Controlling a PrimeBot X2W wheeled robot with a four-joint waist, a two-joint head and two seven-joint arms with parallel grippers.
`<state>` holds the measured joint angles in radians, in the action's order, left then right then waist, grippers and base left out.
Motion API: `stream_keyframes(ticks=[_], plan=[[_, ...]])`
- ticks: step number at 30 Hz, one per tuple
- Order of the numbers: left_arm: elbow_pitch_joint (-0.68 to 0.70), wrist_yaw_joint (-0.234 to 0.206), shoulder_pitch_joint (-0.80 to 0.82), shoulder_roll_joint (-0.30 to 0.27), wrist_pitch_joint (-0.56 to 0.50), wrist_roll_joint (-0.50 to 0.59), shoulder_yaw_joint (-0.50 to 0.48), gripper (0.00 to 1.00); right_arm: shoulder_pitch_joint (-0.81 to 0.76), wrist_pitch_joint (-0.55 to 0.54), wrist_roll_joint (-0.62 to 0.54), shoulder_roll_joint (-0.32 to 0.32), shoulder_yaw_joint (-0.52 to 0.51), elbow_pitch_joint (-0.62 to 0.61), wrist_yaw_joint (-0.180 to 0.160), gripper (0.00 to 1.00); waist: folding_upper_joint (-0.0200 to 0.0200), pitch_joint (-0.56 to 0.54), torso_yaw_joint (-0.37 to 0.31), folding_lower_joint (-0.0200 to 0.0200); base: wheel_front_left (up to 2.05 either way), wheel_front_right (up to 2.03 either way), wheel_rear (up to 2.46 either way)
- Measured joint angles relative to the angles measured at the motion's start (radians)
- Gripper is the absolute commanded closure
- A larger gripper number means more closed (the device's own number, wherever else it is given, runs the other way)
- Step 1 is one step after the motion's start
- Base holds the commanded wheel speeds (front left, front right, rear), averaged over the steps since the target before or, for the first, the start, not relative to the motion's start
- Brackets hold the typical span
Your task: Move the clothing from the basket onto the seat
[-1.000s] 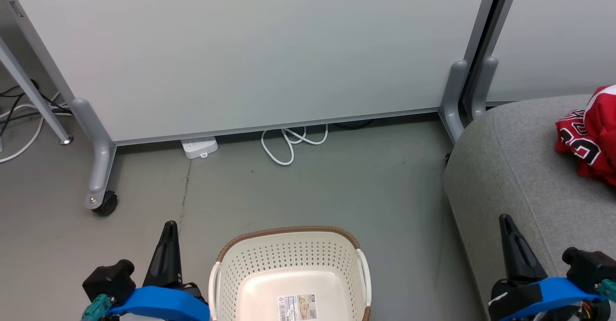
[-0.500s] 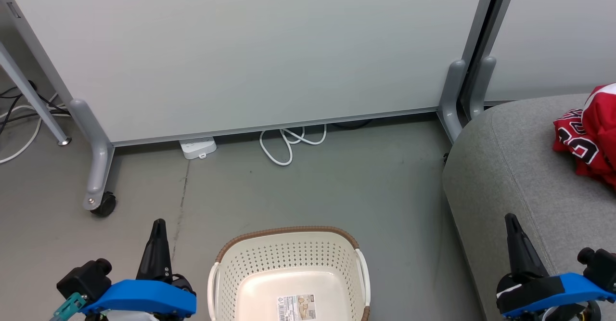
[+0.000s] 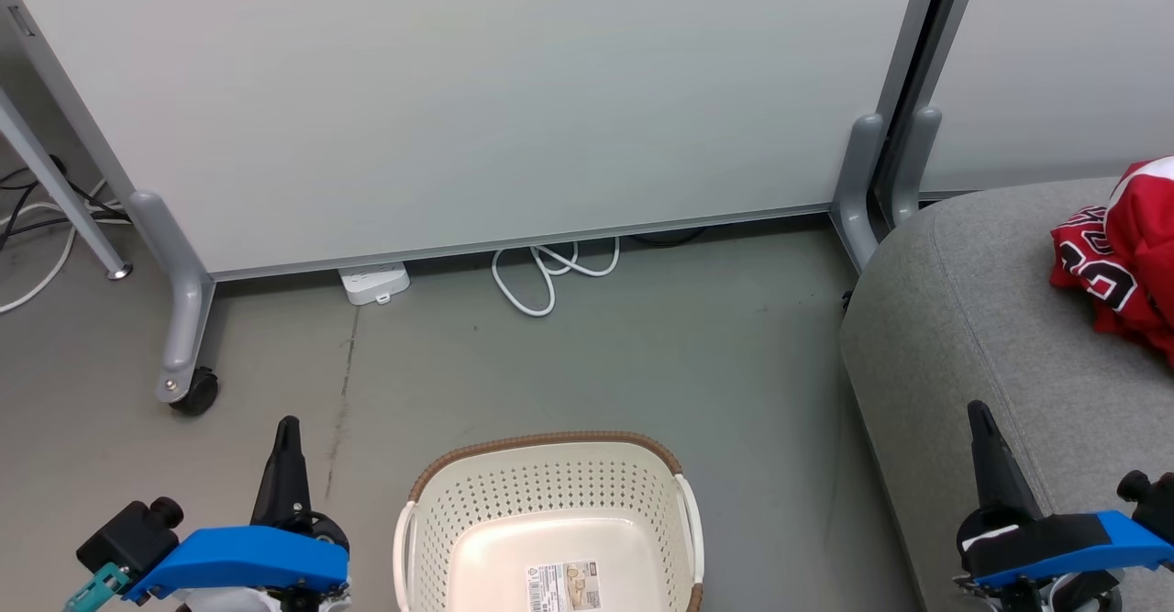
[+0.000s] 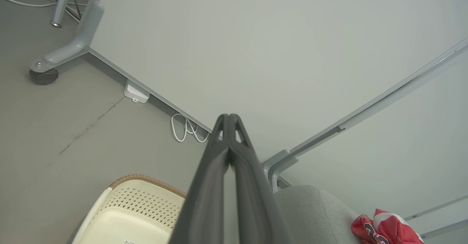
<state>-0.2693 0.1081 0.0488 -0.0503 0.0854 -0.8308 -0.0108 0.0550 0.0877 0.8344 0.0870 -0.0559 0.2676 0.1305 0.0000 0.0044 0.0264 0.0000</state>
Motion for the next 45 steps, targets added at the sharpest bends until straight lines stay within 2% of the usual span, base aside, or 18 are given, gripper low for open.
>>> stream_keyframes(ticks=[45], plan=[[0.013, 0.012, 0.036, 0.0, -0.126, -0.49, -0.066, 1.0, 0.027, -0.128, 0.485, -0.022, -0.037, -0.013, 0.0, 1.0, 0.0, -0.001, -0.014, 0.0, 0.0, 0.0, 0.0]])
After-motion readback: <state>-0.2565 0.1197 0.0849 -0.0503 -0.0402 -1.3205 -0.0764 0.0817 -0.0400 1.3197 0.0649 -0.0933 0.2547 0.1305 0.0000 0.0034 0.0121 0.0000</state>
